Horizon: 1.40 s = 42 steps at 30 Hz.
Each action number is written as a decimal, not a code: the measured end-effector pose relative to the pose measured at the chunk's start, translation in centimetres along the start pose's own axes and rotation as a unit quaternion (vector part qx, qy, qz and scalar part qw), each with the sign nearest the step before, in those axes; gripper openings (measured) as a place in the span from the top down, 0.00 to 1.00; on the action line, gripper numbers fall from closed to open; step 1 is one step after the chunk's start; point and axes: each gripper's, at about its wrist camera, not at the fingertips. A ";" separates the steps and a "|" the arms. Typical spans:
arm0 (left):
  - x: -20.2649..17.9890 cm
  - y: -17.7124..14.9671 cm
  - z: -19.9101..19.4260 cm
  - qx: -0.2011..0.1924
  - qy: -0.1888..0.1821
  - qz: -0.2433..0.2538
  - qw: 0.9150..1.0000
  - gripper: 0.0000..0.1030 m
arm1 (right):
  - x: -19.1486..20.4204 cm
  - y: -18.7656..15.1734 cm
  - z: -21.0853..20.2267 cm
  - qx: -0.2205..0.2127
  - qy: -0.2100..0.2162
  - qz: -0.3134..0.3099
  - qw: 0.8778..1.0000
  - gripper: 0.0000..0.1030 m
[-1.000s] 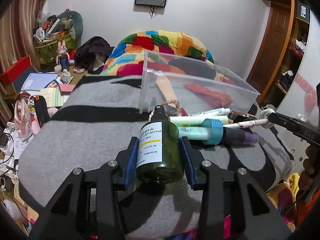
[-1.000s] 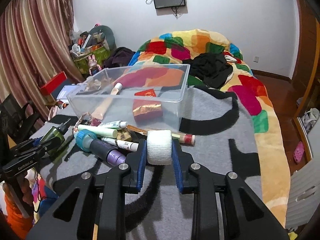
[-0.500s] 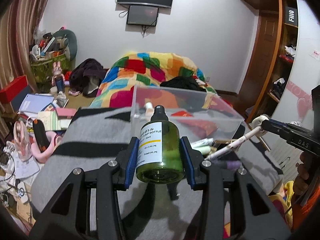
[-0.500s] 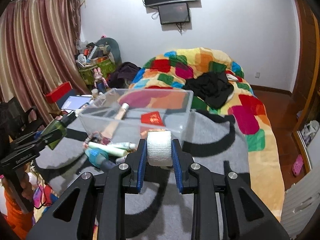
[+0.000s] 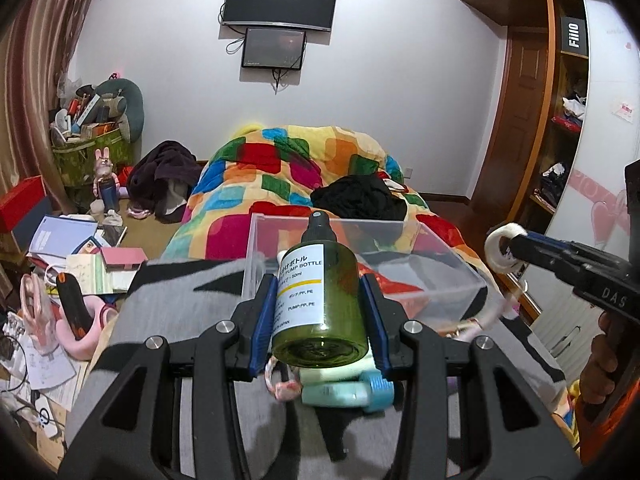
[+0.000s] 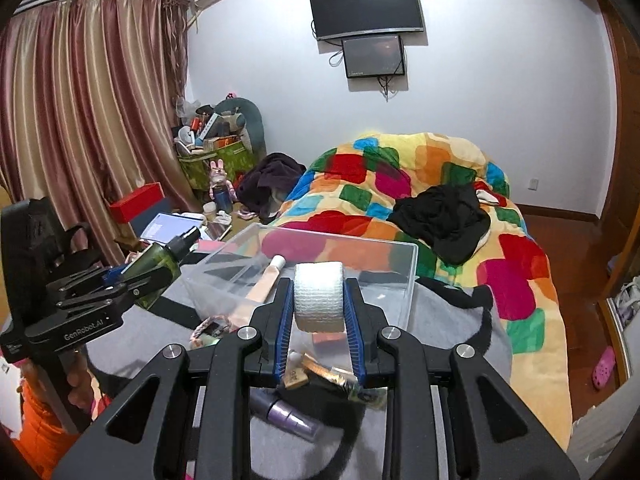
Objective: Organize objects
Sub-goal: 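Grasp green glass bottle with left gripper while right gripper grasps white tape roll, drop both into box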
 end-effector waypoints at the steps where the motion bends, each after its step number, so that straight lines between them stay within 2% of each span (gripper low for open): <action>1: 0.0 0.2 0.3 0.000 0.000 0.001 1.000 0.60 | 0.0 0.1 0.4 0.002 -0.002 -0.001 1.000 0.78; 7: 0.3 0.8 3.6 0.033 -0.005 0.000 0.999 0.60 | -0.7 0.7 3.2 0.021 -0.010 0.002 1.000 0.78; 14: 0.2 1.3 7.3 0.076 -0.015 0.001 0.997 0.60 | -2.9 0.6 7.7 0.067 -0.020 0.028 0.997 0.78; 23: -0.6 2.0 10.0 0.109 -0.022 0.010 0.994 0.60 | -3.7 -0.6 11.1 0.121 -0.030 0.032 0.992 0.78; 28: -0.9 1.7 10.2 0.121 -0.033 0.009 0.992 0.60 | -3.5 -0.9 10.9 0.129 -0.026 0.025 0.991 0.77; 31: -1.1 1.5 9.5 0.116 -0.032 0.015 0.993 0.60 | -3.3 -0.8 10.3 0.124 -0.024 0.022 0.992 0.69; 35: -1.2 1.3 8.3 0.109 -0.034 0.019 0.993 0.59 | -2.9 -0.9 8.9 0.112 -0.022 0.017 0.993 0.67; 42: -1.9 0.3 5.8 0.095 -0.043 0.027 0.994 0.54 | -2.2 -1.3 5.7 0.091 -0.017 0.008 0.996 0.56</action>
Point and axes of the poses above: each gripper's, at about its wrist camera, not at the fingertips, and z roughly the way its jaws point, x to its left, y to its top, and after that the axes turned 1 degree about x, right-handed
